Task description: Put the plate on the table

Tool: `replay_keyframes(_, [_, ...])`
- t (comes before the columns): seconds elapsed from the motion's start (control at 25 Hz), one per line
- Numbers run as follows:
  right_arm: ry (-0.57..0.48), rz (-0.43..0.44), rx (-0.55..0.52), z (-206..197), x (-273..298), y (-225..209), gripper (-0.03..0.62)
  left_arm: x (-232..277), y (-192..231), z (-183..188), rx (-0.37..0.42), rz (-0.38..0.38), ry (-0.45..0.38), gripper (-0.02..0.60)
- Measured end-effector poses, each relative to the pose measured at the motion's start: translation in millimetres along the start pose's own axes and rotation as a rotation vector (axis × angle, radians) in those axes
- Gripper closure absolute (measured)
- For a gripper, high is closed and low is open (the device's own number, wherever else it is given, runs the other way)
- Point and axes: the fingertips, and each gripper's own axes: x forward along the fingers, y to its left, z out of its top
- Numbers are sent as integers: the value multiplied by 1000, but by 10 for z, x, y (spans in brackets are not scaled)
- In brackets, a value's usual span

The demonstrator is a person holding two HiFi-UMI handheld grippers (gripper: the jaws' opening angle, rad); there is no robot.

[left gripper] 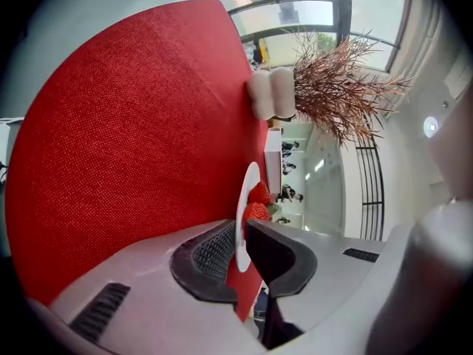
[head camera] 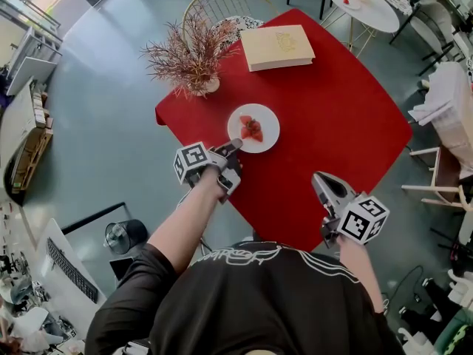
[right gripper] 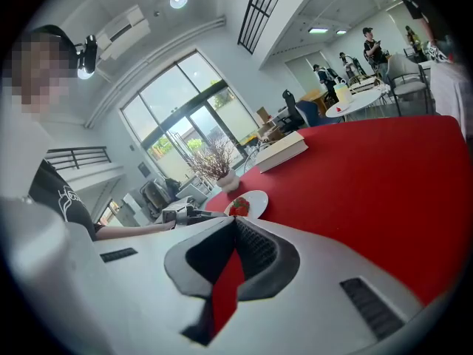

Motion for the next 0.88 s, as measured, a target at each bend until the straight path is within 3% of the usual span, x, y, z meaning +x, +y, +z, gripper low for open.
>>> replay_keyframes(0.24, [-12,8,-4,1,-7,-11,586,23,-153,31,-10,-76,-14,391])
replay_keyframes(0.44, [-16,7,19,-27,-55,-6,586,9,-244,-22,69,-113,7,319])
replay_keyframes(0.56, [-20,8,30,-60,-104,-17,586,6,-276,-75,153,-112,30,291])
replay_keyframes(0.88, [-9,-5,37,-148,-180,-27,586,-3,-312,-237,482,-37,137,264])
